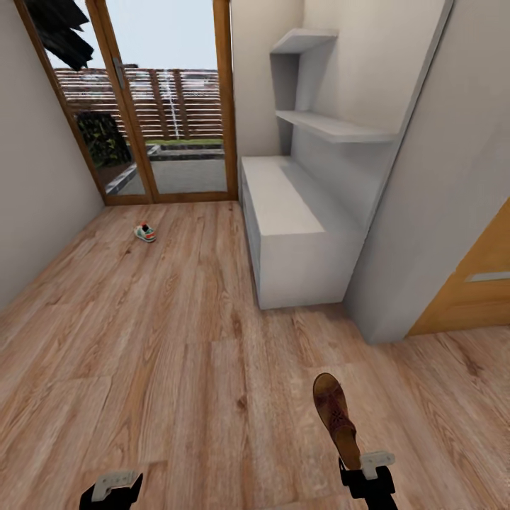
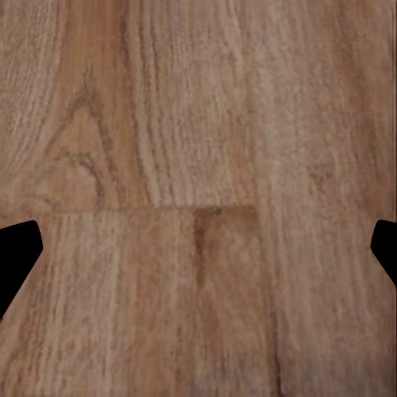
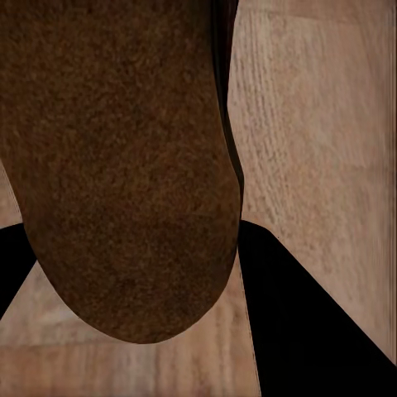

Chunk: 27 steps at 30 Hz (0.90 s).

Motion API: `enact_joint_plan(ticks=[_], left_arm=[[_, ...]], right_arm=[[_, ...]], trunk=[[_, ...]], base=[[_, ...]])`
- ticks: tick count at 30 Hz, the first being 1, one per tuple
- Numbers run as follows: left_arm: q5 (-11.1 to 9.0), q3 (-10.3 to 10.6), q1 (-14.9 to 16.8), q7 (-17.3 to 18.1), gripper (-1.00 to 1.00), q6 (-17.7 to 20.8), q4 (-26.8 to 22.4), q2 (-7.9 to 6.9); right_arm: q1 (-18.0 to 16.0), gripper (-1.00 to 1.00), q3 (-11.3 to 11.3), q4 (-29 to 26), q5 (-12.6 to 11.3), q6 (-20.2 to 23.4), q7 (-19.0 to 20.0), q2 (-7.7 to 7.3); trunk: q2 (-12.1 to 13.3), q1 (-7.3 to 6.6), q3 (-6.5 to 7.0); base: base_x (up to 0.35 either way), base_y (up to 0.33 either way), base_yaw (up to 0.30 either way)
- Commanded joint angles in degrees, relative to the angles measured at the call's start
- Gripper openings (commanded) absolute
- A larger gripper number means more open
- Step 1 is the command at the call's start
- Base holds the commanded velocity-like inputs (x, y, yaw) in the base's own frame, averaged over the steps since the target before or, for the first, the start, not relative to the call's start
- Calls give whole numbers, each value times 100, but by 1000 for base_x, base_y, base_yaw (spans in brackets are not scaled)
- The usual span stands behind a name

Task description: Pick up the two gym shoes and the two sandals from the corridor floor and place them onto the hallstand (shoe rack) in the corridor, making sure they are on the rack and not on the floor. Arrange them so the two gym shoes are next to each other and the two sandals are next to each other.

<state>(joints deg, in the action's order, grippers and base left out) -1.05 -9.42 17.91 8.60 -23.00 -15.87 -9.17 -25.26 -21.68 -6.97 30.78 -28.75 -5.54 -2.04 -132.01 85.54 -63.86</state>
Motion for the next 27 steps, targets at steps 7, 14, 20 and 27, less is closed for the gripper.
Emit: enact_joint_plan(ticks=[7, 14, 20, 27], left_arm=[[-14, -42, 2, 54, 100, -9, 5, 3], [-18, -46, 2, 53, 100, -8, 4, 9], [-30, -50, 2, 47, 100, -3, 4, 12], [-35, -51, 1, 46, 100, -3, 4, 12]], right_arm=[[-5, -100, -21, 17, 48, -17, -27, 2], [-5, -100, -21, 20, 51, -21, -26, 8], [-5, -100, -21, 20, 51, -17, -26, 13], [-5, -100, -21, 16, 51, -16, -26, 24]], trunk=[[120, -67, 112], [120, -67, 173], [120, -67, 216], [120, -67, 225]], base=[[0, 0, -147], [10, 0, -91], [164, 94, -17], [229, 207, -1]])
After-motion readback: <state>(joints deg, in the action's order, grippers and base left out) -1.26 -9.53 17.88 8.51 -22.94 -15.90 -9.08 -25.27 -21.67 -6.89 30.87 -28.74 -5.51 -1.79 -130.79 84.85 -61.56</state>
